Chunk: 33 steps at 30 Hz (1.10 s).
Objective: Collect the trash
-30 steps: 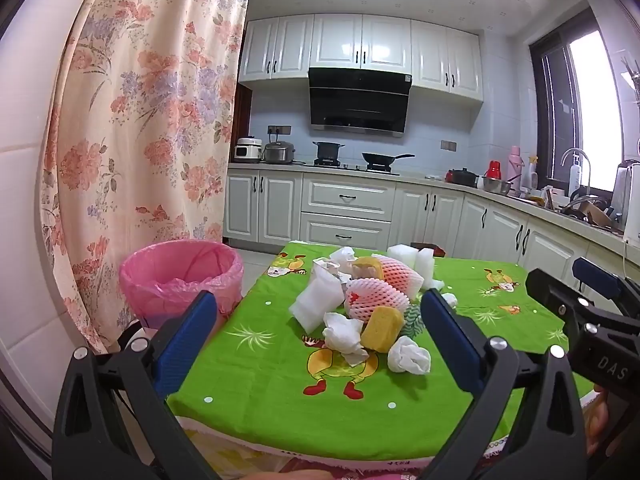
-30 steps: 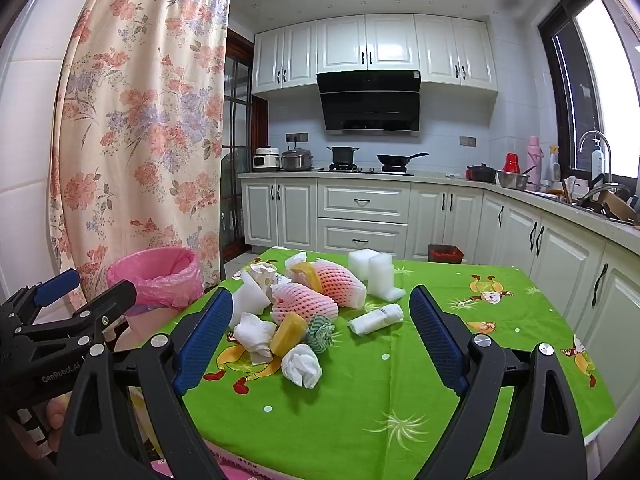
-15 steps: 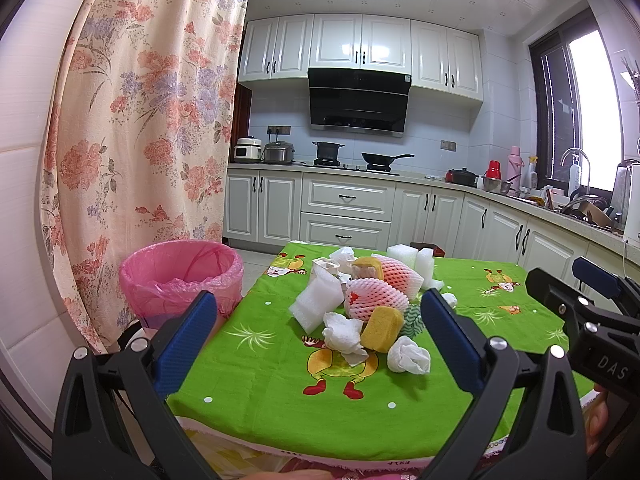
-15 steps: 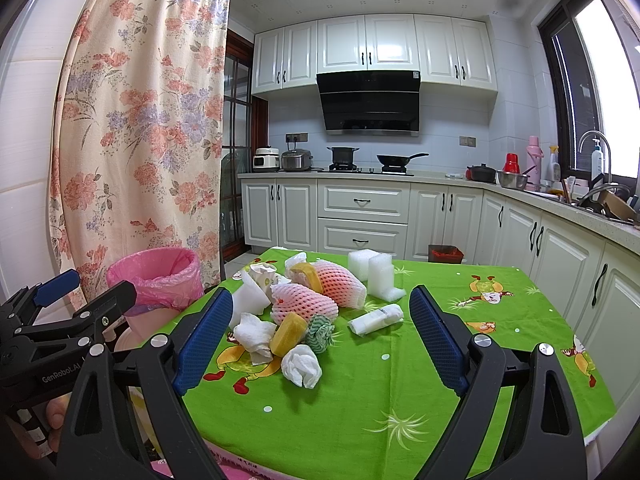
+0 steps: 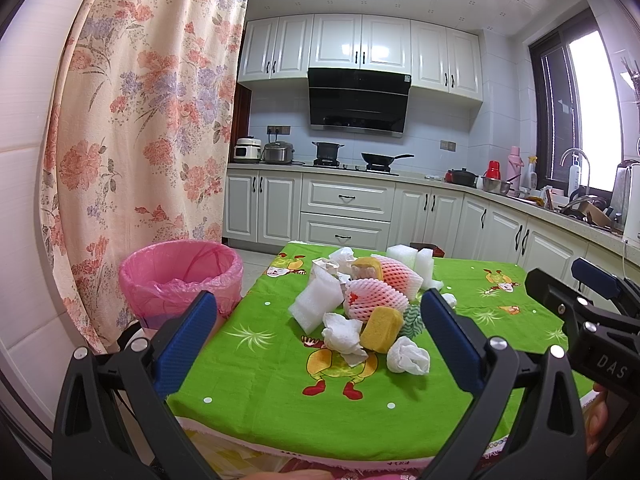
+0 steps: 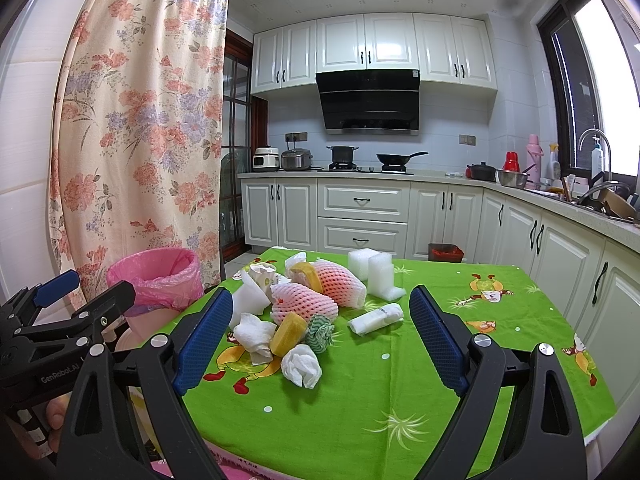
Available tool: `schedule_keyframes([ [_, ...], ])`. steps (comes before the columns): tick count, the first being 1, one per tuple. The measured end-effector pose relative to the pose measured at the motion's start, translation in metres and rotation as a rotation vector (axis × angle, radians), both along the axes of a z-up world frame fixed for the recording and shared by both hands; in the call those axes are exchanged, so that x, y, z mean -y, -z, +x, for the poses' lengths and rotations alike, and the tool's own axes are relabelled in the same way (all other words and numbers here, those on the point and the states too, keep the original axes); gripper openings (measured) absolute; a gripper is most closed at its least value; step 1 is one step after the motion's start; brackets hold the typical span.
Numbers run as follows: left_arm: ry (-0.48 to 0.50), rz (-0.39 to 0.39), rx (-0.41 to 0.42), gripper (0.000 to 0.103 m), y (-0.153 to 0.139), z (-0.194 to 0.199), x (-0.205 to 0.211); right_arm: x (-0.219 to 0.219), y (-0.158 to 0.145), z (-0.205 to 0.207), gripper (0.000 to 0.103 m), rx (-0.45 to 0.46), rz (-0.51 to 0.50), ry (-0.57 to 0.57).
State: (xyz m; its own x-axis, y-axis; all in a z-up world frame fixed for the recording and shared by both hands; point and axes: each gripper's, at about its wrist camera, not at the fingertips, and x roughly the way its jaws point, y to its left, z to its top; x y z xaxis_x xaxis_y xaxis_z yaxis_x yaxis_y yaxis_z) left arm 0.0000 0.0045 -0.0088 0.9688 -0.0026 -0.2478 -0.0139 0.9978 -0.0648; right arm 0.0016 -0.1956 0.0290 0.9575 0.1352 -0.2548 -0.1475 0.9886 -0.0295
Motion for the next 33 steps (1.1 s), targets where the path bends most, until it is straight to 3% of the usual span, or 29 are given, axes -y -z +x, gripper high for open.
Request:
schedule_keyframes([
  [33, 0.002, -0.001, -0.016, 0.099, 0.0029, 0.0006, 0.0046, 0.0004, 0.0048, 0.0036, 0.085, -0.009, 0.0, 0.0],
])
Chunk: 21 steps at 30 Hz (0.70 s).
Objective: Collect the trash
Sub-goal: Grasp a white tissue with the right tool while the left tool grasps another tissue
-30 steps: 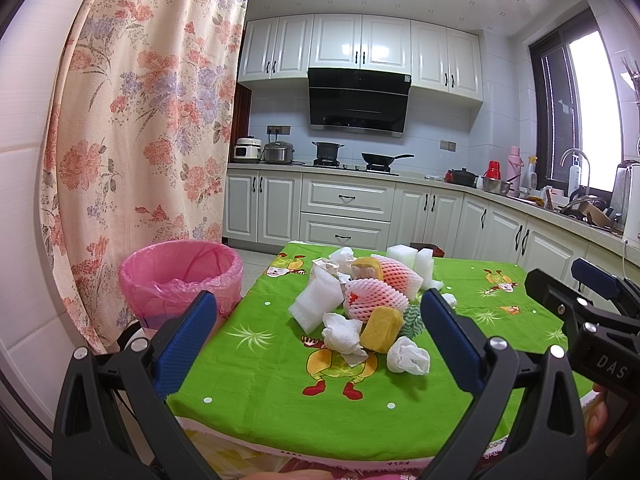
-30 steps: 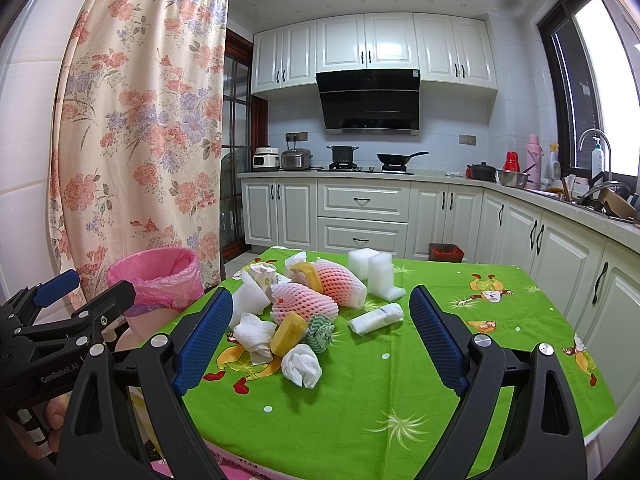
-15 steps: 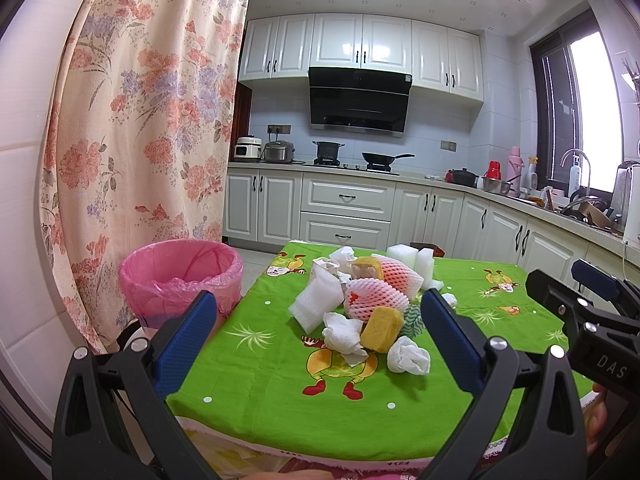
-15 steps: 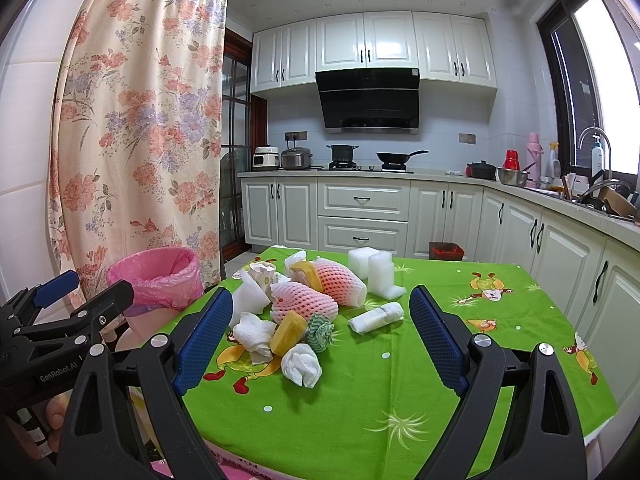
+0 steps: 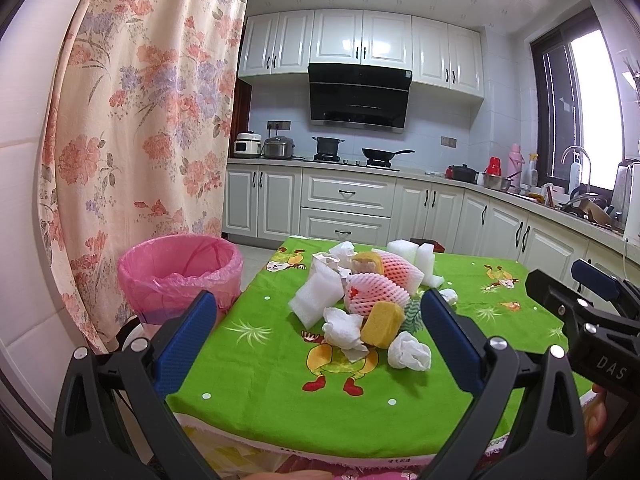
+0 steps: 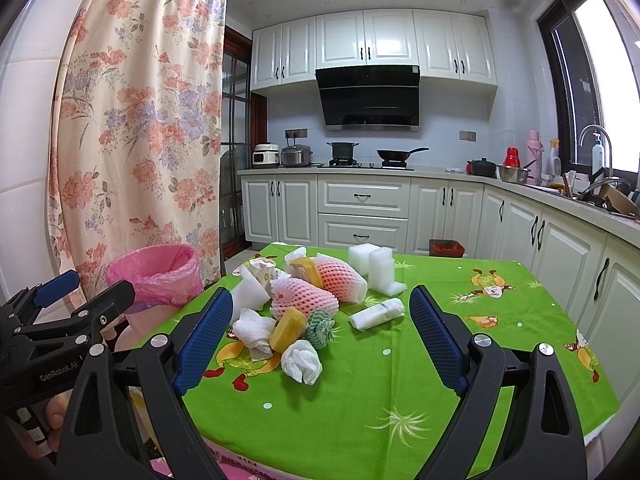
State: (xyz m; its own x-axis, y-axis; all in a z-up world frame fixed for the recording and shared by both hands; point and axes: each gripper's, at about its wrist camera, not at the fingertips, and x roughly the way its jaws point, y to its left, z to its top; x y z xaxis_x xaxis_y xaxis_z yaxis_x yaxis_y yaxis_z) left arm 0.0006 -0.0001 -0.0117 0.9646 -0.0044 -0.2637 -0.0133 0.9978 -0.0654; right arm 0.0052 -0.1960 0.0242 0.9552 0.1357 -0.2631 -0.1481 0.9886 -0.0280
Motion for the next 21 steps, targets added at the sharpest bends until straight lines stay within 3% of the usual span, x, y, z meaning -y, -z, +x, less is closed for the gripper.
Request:
schedule_keyframes([
  [11, -0.001, -0.029, -0.068, 0.099, 0.009, 0.021, -0.008, 0.003, 0.015, 0.016, 0.085, -0.053, -0.013, 0.024],
  [17, -0.021, -0.019, -0.126, 0.099, 0.028, 0.059, -0.015, 0.015, 0.037, 0.045, 0.085, -0.113, -0.002, 0.059],
  [21, -0.008, -0.024, -0.215, 0.099, 0.047, 0.091, -0.019, 0.022, 0.058, 0.073, 0.085, -0.193, -0.015, 0.085],
])
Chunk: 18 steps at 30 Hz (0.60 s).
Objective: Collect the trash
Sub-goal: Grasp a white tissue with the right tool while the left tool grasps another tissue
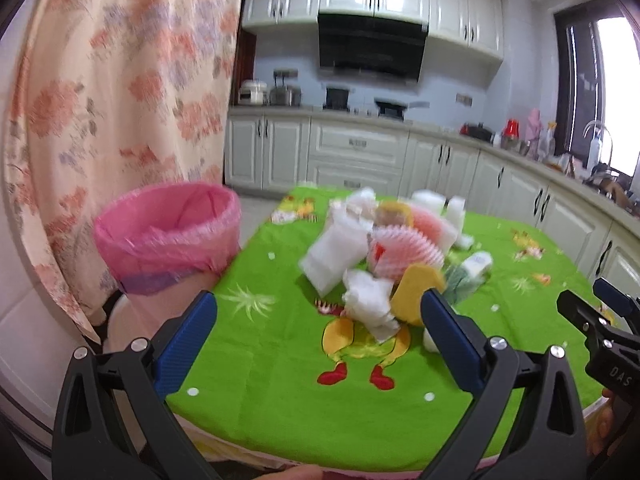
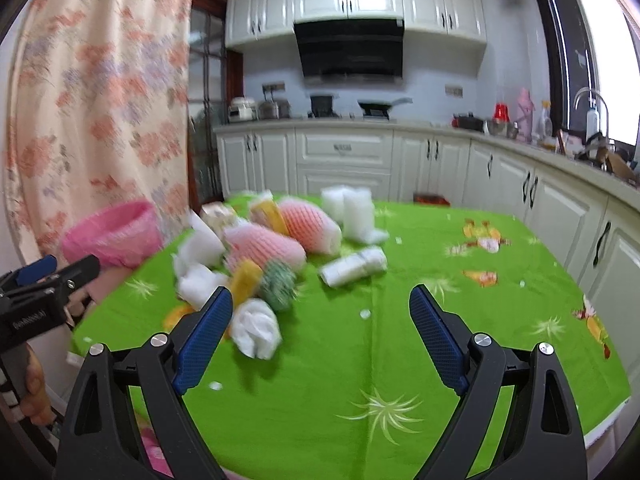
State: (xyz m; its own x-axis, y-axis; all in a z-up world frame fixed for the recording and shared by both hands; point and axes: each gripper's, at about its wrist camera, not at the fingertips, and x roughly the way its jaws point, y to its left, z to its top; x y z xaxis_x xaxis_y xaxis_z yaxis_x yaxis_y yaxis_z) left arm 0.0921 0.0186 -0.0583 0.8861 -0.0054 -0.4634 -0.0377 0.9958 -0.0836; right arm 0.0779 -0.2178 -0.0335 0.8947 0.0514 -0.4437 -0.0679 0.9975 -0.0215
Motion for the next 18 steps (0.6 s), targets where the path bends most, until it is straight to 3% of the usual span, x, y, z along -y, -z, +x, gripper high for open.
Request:
schedule_keyframes([
  [6, -0.068, 0.062, -0.046, 0.099, 0.026, 0.028, -0.009, 0.004, 0.032, 0.037, 0.085, -0.105, 0.018, -0.009],
  [9, -0.06, 0.011, -0.121, 0.098, 0.043, 0.044, -0.022, -0.002, 0.041, 0.052, 0.085, -0.145, 0.032, -0.038],
  [12, -0.119, 0.027, -0.171, 0.098, 0.058, 0.057, -0.034, -0.019, 0.051, 0.066, 0.085, -0.191, 0.028, -0.09],
  [18, -0.133, 0.027, -0.249, 0.098, 0.07, 0.073, -0.052, -0.053, 0.062, 0.093, 0.081, -0.262, -0.007, -0.192],
])
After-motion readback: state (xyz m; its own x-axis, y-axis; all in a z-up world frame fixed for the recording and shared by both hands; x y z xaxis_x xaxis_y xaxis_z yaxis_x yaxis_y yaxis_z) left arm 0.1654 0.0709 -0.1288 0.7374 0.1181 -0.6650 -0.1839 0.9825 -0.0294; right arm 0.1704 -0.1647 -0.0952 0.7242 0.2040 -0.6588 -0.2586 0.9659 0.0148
